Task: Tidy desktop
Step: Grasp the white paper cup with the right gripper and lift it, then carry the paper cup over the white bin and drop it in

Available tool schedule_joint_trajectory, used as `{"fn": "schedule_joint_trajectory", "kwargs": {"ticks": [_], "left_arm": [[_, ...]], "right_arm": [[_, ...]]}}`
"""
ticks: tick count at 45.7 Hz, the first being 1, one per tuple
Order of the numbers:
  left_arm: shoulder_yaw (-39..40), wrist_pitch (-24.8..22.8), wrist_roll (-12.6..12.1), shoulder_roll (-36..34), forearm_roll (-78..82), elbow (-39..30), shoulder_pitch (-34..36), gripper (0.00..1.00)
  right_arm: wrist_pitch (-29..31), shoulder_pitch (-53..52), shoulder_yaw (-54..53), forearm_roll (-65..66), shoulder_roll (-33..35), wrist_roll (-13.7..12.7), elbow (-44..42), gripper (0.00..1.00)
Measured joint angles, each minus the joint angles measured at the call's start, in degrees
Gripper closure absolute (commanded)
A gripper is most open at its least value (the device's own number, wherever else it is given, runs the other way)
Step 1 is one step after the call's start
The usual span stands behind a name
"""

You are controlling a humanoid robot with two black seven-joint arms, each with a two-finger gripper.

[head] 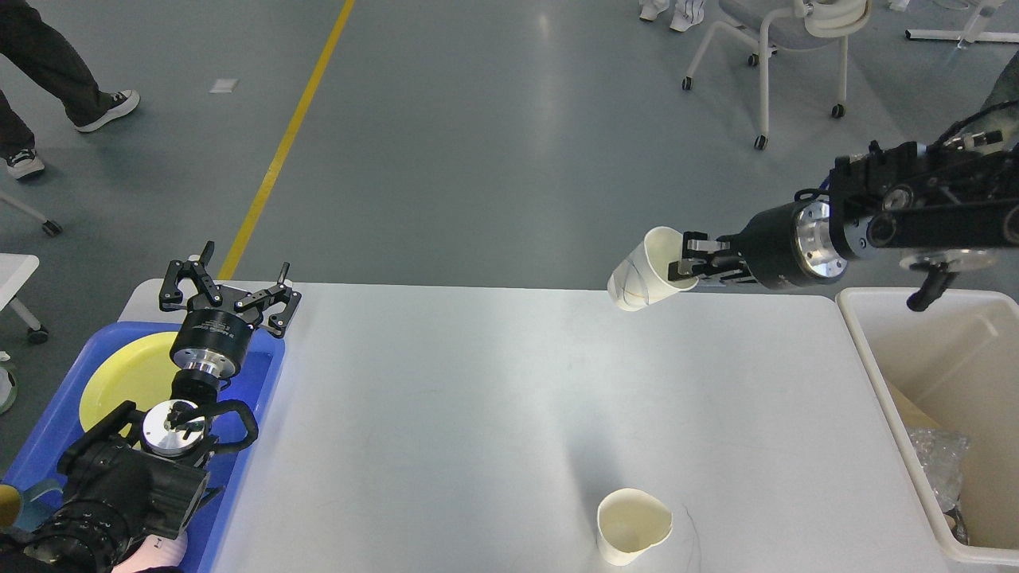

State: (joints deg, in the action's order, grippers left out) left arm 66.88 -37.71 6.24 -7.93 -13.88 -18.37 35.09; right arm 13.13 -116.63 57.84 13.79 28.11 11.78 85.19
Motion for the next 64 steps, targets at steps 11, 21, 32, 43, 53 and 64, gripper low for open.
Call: {"fn": "schedule_joint_trajectory", "kwargs": {"ticks": [11, 21, 32, 43, 53, 64], "left_arm": [[0.0, 0.0, 0.0, -0.02, 0.0, 0.0, 0.0, 0.0], [0.0, 0.0, 0.0, 0.01, 0.0, 0.0, 0.0, 0.0], [0.0, 0.0, 0.0, 0.03, -0.01, 0.0, 0.04, 0.0], [0.0, 0.0, 0.0, 0.02, 0.0, 0.0, 0.04, 0.0], [0.0, 0.0, 0.0, 0.0, 0.01, 0.0, -0.01, 0.0], [0.0, 0.0, 0.0, 0.01, 0.04, 0.0, -0.02, 0.0]], "right_arm": [[5.42, -8.68, -0.16, 0.1, 0.65, 0.02, 6.06, 1.0], [5.05, -4.72, 6.99, 0.34, 0.91, -0.33, 2.52, 1.0], [-0.88, 11.6, 13.28, 0.12, 5.79, -0.35, -13.0, 1.0], [-11.29, 31.15, 12.41, -1.33, 12.01, 0.04, -30.53, 1.0], [-15.68, 50.22, 5.96, -13.0, 12.8, 0.18, -49.97, 1.0], [-16.09, 74.89, -6.5, -24.52, 6.86, -0.19, -76.43, 1.0]]}}
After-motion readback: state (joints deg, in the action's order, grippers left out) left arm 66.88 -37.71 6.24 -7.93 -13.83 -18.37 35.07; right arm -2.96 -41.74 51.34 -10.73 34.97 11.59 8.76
